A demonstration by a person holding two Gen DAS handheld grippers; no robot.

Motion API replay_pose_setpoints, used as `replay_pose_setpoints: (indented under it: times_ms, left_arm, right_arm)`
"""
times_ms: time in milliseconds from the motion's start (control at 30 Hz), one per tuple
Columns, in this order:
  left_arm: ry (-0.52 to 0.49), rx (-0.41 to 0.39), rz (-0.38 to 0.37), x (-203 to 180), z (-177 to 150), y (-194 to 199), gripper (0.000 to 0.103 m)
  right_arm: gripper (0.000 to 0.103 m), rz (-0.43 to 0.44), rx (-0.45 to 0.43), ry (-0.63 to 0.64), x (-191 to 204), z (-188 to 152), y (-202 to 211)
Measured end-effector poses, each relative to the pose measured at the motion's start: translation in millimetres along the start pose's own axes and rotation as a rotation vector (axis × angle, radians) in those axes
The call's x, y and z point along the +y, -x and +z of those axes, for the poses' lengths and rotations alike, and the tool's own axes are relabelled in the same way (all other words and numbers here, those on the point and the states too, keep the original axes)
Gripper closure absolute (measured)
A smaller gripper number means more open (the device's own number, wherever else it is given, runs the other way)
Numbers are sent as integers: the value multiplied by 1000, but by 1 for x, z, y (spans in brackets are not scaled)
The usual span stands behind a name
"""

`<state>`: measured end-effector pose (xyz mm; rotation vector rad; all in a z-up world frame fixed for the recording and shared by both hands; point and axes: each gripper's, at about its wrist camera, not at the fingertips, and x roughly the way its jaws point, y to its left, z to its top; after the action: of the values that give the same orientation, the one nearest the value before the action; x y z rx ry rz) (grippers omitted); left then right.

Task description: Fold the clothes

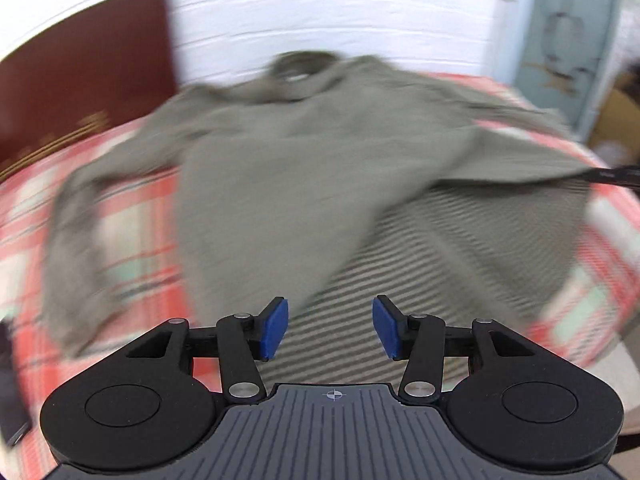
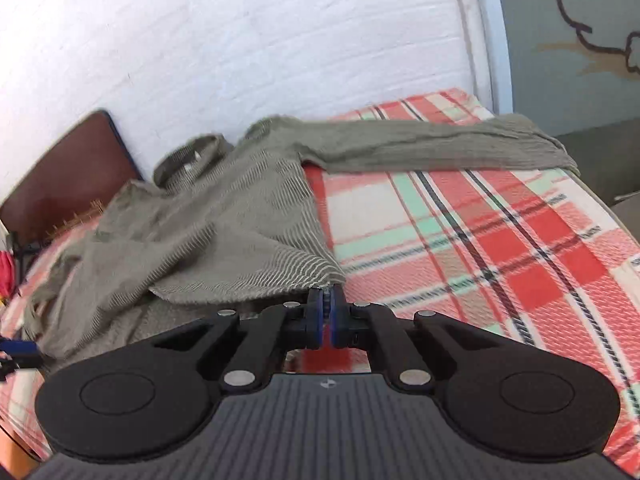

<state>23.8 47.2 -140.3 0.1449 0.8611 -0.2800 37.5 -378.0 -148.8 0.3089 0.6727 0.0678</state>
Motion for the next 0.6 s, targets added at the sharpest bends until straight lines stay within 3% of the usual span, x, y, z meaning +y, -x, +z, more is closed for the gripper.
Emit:
replay_pose_setpoints:
  times_ms: [67, 100, 200, 367, 567, 600]
  left_arm:
    - [-9, 12, 73, 7, -5, -2, 40]
    - [-36, 17, 104, 5, -7, -5, 40]
    - [-118, 29, 197, -1, -13, -13, 40]
    - [-245, 42, 342, -9, -22, -26, 41]
    - [-38, -11, 313, 19, -25, -8, 41]
    - [-4, -20, 308, 23, -26, -5, 74]
  right_arm:
    - [95, -17, 14, 8, 1, -2, 1]
    - [90, -26, 21, 12, 1, -4, 2]
    - [57, -45, 8, 17, 5, -5, 9]
    - [54, -28, 7, 67, 22, -5, 15]
    - [51, -6, 33, 67, 32, -6, 7]
    - [51, -6, 35, 71, 33, -7, 6]
